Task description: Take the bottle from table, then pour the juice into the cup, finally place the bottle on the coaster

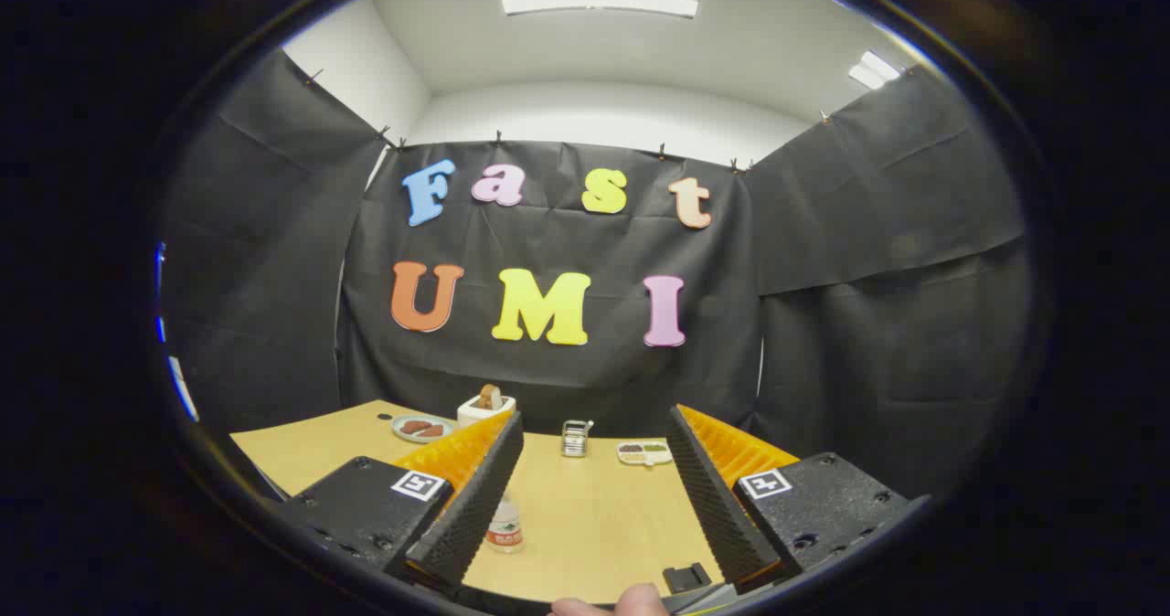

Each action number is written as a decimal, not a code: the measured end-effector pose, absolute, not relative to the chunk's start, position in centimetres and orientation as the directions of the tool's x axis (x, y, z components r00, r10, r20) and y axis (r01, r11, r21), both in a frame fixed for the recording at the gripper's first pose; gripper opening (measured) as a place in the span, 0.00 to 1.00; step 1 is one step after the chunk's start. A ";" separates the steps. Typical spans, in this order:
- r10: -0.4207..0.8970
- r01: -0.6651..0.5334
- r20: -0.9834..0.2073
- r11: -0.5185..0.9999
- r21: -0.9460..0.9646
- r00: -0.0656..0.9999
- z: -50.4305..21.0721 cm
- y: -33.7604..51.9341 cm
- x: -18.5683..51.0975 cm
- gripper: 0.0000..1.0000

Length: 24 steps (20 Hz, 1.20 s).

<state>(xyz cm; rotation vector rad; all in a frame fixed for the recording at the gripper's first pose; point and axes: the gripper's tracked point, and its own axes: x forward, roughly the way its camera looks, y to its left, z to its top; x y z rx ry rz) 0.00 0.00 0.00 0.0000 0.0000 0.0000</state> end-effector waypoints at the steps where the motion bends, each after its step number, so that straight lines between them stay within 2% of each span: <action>1: 0.001 -0.001 0.002 1.000 -0.002 1.000 0.0 0.2 0.0 1.00; 24: 0.030 -0.031 -0.046 0.999 -0.015 0.998 -2.6 2.0 1.8 1.00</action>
